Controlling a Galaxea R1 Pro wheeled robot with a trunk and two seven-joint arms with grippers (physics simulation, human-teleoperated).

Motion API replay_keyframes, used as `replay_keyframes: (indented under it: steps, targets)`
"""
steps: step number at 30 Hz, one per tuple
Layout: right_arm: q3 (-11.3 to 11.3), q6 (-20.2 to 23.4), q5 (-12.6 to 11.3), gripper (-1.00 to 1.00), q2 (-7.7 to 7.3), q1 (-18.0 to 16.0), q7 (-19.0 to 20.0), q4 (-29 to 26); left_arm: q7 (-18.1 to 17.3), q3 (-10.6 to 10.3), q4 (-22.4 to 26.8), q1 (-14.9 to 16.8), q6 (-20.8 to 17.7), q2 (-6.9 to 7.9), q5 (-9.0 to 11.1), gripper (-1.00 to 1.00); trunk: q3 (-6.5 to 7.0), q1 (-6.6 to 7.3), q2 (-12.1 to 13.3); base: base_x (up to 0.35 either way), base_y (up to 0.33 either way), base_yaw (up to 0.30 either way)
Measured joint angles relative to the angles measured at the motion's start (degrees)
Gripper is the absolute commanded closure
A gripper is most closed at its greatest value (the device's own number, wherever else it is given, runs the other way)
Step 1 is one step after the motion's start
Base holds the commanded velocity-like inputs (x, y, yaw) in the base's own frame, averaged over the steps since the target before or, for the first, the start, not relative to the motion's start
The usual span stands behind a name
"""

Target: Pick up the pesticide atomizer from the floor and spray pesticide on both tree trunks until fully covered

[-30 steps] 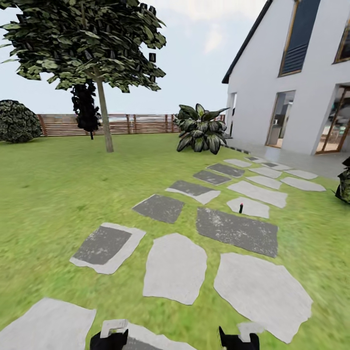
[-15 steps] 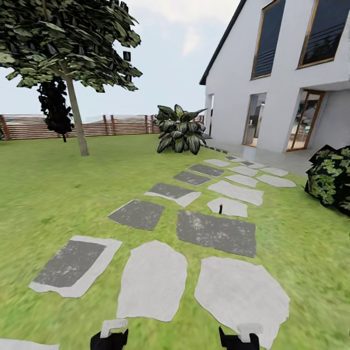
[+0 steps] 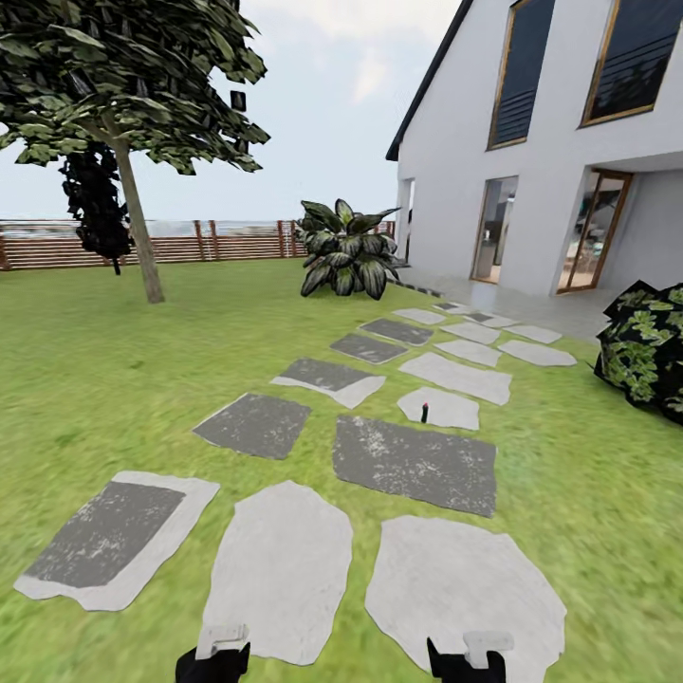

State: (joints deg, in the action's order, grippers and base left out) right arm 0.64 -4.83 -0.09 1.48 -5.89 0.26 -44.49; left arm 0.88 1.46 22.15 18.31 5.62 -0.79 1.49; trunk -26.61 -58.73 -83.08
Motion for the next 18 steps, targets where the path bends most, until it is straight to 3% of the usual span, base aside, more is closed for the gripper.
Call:
replay_keyframes:
  steps: [18]
  targets:
    - [0.0,0.0,0.0,-1.0,0.02,0.0,0.0,0.1,0.0,0.0,0.0,0.0,0.0,0.0,0.0,-1.0,0.0,0.0,0.0,0.278,-0.168,0.0]
